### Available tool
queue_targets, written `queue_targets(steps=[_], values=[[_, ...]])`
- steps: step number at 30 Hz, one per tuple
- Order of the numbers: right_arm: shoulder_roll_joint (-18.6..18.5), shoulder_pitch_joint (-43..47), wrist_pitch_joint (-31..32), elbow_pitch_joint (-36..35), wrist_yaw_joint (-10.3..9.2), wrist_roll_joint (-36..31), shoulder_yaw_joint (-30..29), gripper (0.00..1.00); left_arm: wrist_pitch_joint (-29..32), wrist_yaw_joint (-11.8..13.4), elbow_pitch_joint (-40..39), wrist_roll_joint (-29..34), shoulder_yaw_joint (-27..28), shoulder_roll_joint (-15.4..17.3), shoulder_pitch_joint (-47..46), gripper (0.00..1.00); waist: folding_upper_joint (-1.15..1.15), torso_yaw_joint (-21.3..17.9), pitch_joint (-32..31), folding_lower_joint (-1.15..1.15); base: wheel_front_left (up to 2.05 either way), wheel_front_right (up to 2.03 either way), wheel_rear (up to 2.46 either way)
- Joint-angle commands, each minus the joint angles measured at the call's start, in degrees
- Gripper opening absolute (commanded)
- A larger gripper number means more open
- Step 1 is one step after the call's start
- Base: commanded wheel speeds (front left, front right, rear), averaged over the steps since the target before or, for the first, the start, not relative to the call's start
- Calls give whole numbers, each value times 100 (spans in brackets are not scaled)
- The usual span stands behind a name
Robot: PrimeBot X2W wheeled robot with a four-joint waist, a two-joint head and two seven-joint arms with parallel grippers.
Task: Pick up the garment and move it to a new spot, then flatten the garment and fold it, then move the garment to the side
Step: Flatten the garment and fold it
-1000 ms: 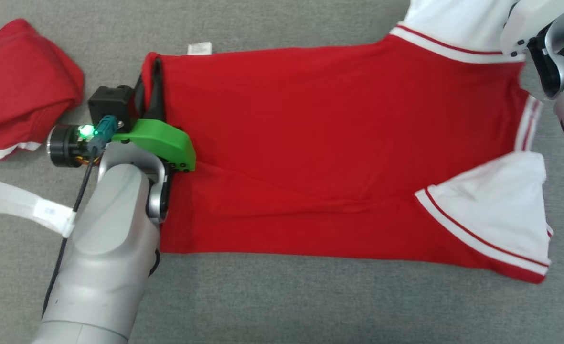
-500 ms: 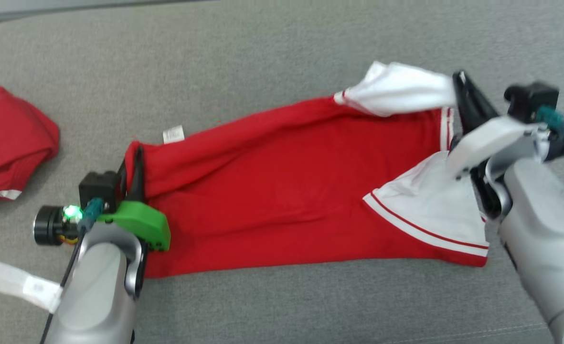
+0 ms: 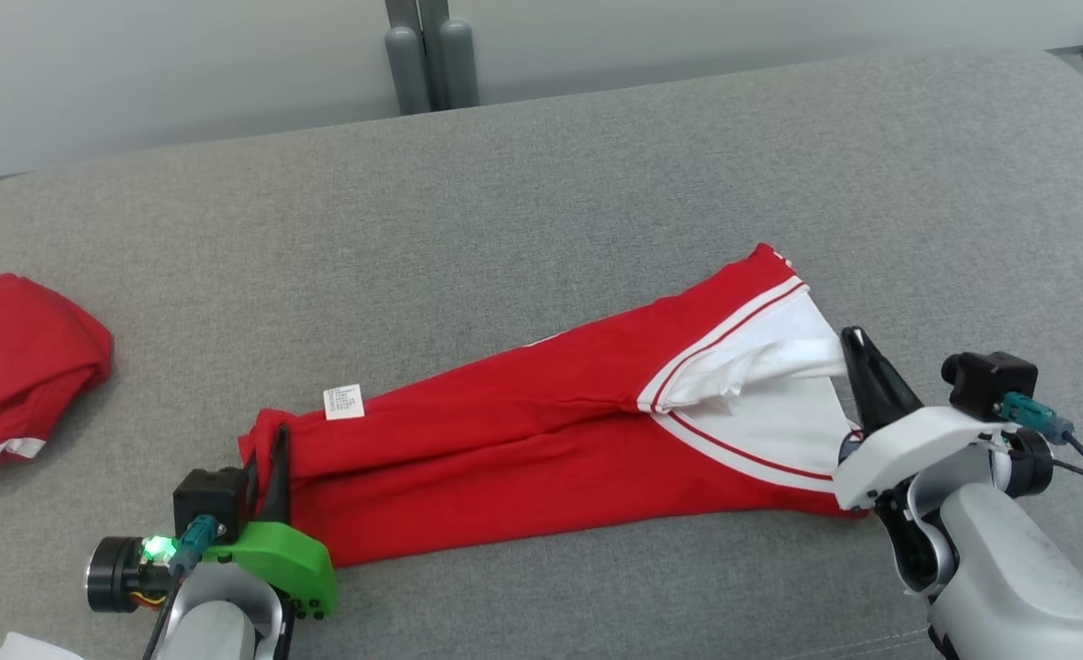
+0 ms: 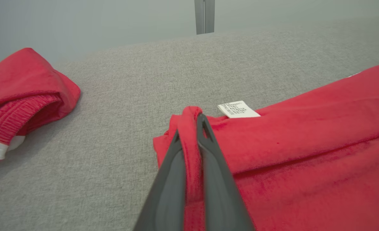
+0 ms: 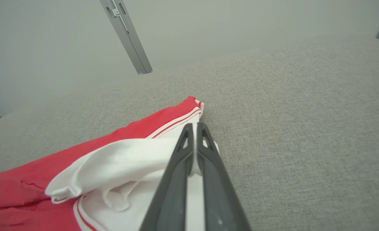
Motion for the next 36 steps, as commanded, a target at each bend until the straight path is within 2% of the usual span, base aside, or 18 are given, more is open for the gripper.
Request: queue_targets(steps=[1, 2, 3, 4, 5, 6, 7, 12, 14, 23, 25, 31, 32, 33, 34, 36], values=[[30, 138, -16, 21, -11, 11, -25, 0, -1, 23, -51, 36, 66, -17, 115, 3, 0, -60, -101, 0, 0, 0, 0], [63, 222, -16, 65, -11, 14, -28, 0, -1, 30, -54, 50, 102, -44, 192, 23, 0, -53, -117, 0, 0, 0, 0], [87, 270, -16, 111, -11, 25, -31, 0, -1, 50, -46, 54, 137, -72, 246, 31, 0, -45, -129, 0, 0, 0, 0], [112, 317, -16, 191, -11, 31, -24, 0, -1, 107, -47, 36, 199, -112, 289, 72, 0, -31, -142, 0, 0, 0, 0], [142, 344, -16, 281, -11, 41, -19, 0, -1, 152, -49, 10, 264, -142, 325, 100, 0, -19, -152, 0, 0, 0, 0], [175, 340, -16, 344, -11, 64, -45, 43, -1, 219, -78, 25, 308, -170, 364, 100, 0, -4, -159, 0, 0, 0, 0], [187, 325, -16, 378, -10, 47, -95, 100, -1, 275, -110, 67, 333, -200, 413, 100, 0, 24, -166, 0, 0, 0, 0], [259, 298, -17, 354, -10, -185, -342, 100, -1, 635, -472, 71, 523, -324, 727, 100, 0, 131, -200, 0, 0, 0, 0], [301, 287, -17, 365, -10, -292, -499, 100, -1, 702, -590, 71, 501, -355, 874, 100, 0, 197, -211, 0, 0, 0, 0], [443, 135, -17, 1147, -10, -709, -790, 100, -1, 749, -720, -133, 73, -368, 1080, 100, 0, 627, -177, 0, 0, 0, 0], [373, 75, -17, 1356, -11, -803, -863, 100, -1, 770, -742, -183, 13, -370, 1061, 100, 0, 738, -151, 0, 0, 0, 0], [483, -76, -1, 2027, -6, -665, -902, 100, -1, 818, -799, -217, -54, -370, 916, 100, 0, 980, -46, 0, 0, 0, 0], [512, -94, 14, 2116, -5, -636, -833, 80, -1, 821, -802, -217, -53, -370, 907, 100, 0, 997, -31, 0, 0, 0, 0], [559, -111, 28, 2200, -4, -552, -768, 6, -1, 828, -799, -221, -49, -370, 900, 100, 0, 1011, -19, 0, 0, 0, 0], [581, -119, 42, 2257, -4, -505, -712, 0, -1, 829, -797, -226, -51, -371, 895, 100, 0, 1020, -10, 0, 0, 0, 0], [579, -157, 48, 2369, -4, -398, -597, 0, -1, 822, -795, -230, -62, -370, 885, 100, 0, 1031, 8, 0, 0, 0, 0]])
